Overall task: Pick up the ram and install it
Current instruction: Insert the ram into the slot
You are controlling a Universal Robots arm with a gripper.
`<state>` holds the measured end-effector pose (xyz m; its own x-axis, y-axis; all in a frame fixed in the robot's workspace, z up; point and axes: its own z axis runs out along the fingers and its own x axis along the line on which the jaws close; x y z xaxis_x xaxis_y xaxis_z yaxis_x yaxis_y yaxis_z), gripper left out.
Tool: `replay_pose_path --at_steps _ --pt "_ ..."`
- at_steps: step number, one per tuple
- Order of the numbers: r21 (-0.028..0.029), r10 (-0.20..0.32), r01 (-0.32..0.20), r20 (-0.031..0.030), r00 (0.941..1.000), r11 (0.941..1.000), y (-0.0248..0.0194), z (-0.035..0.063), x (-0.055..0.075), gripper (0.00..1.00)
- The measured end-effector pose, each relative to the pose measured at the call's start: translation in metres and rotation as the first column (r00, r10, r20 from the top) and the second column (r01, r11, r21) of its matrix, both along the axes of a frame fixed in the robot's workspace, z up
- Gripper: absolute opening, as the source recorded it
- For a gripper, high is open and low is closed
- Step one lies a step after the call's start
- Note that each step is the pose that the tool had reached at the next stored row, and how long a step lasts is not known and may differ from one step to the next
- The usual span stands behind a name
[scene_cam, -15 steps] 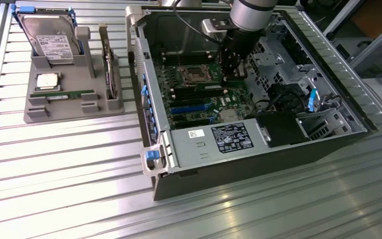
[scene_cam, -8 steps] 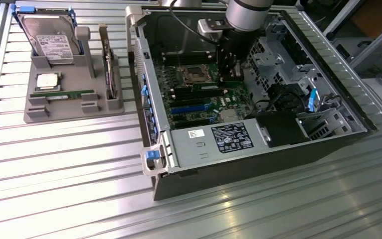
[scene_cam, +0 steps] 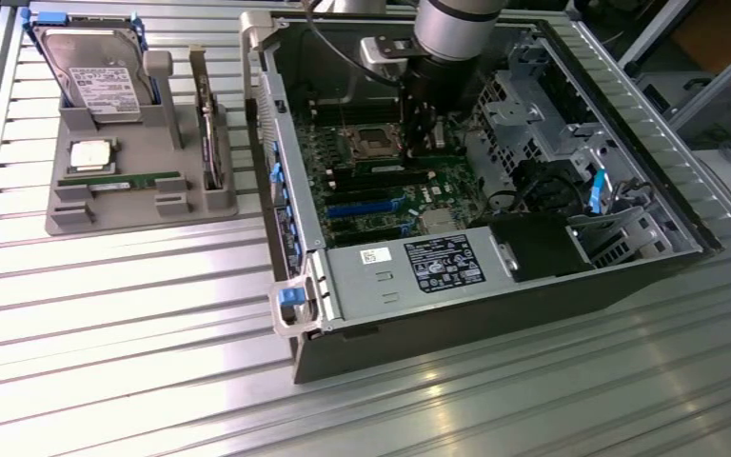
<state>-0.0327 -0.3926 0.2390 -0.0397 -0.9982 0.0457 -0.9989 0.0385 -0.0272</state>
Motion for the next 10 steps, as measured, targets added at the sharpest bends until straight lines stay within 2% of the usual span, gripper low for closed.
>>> replay_pose_path --at_steps 8,10 --pt "0.0002 0.000 0.000 0.0001 1.0000 1.0000 0.0000 -0.0004 -0.022 0.12" --pt "0.0000 0.000 0.000 0.0000 1.0000 1.0000 -0.0004 -0.0006 -0.023 0.12"
